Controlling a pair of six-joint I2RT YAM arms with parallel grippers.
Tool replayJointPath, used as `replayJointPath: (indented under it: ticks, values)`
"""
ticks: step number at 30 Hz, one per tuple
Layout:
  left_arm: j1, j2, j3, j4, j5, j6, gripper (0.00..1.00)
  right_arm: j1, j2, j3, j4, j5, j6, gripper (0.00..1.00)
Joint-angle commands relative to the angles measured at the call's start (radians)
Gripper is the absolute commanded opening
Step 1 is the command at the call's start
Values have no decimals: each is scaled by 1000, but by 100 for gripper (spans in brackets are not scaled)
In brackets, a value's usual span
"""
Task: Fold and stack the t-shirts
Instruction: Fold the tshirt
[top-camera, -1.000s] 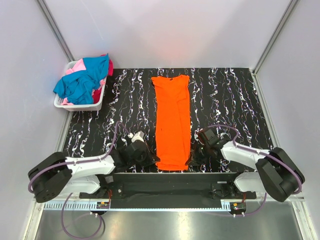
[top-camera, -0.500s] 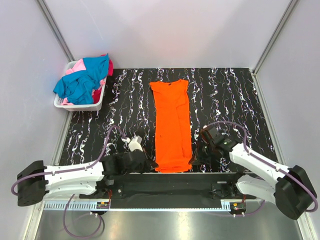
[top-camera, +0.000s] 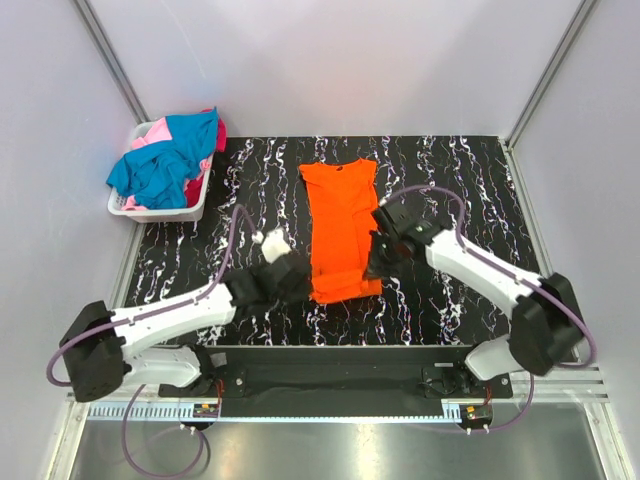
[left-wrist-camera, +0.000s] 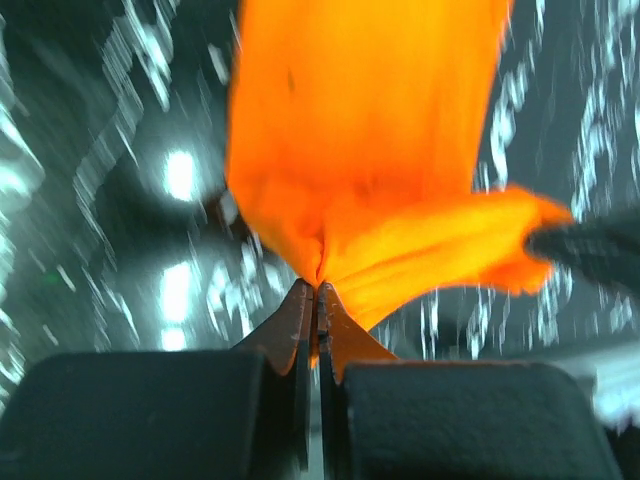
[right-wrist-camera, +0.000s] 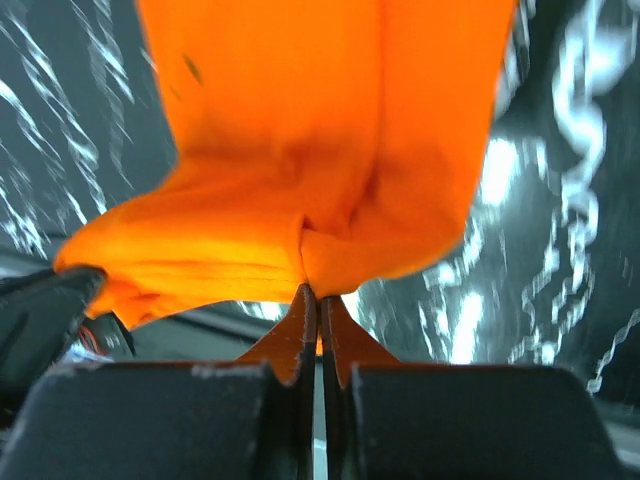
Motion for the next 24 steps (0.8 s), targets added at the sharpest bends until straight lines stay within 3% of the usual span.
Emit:
replayJointPath:
  ticks: [1,10,20,21,22,23,24]
  values:
    - [149,85,120,-23,-7,204,0,-10,102,172,-20,87,-104,0]
    - [402,470,525,-42,190,476,0,-178,422,522,-62,38,-213,0]
    - [508,775,808,-89,316,560,0,-271,676,739,-76,-39,-257,0]
    - [514,797,819,-89,329,565,0,-272,691,750,-77,-39,-260,2]
    - [523,830,837,-89,338,574,10,-274,712,760,-85,-39,-260,9]
    - [528,849,845,-88,347,579,16,-277,723,777,-83,-42,-260,21]
    - [531,863,851,-86,346,583,19,-278,735,789,-83,-45,-268,25]
